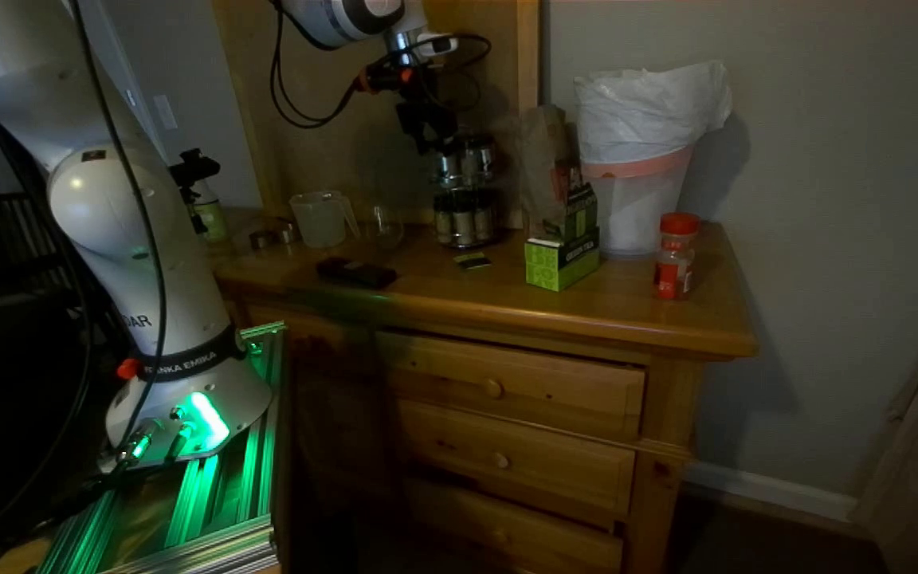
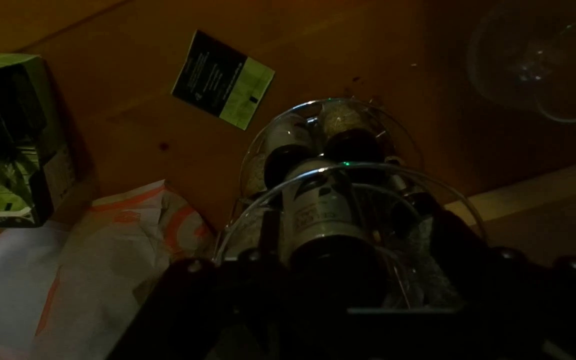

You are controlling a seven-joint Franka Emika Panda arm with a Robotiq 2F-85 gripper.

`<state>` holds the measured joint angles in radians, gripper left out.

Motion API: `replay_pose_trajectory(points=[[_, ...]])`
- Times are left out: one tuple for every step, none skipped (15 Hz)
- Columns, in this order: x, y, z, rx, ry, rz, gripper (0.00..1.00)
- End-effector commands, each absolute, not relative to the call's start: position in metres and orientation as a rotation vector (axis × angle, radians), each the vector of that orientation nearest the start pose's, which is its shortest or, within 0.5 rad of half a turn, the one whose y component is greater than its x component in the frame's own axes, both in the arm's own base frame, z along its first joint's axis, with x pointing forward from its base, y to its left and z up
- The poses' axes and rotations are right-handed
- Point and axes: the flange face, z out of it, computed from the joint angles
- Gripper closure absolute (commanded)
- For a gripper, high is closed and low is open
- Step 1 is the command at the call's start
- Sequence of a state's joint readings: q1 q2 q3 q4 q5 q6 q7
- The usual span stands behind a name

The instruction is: Take the spice bottle off of the spice rack

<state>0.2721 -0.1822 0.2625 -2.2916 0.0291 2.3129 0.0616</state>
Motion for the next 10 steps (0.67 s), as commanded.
replay_pose_trajectory(points=[[0.4447,0.2610,0.4412,-3.000,-0.615,-0.342,0.23],[0.4461,0.2609,0.4410,-3.003,-0.603,-0.350,0.20],[0.4473,0.2607,0.4409,-3.009,-0.590,-0.362,0.23],[0.4480,0.2606,0.4410,-3.014,-0.583,-0.371,0.28],[0.4487,0.2603,0.4409,-3.019,-0.577,-0.380,0.34],[0.4490,0.2604,0.4412,-3.024,-0.568,-0.385,0.50],[0.4489,0.2601,0.4416,-3.033,-0.565,-0.391,0.62],[0.4490,0.2601,0.4419,-3.035,-0.559,-0.396,0.69],[0.4487,0.2601,0.4432,-3.040,-0.558,-0.400,0.76],[0.4461,0.2588,0.4495,-3.047,-0.563,-0.401,0.76]])
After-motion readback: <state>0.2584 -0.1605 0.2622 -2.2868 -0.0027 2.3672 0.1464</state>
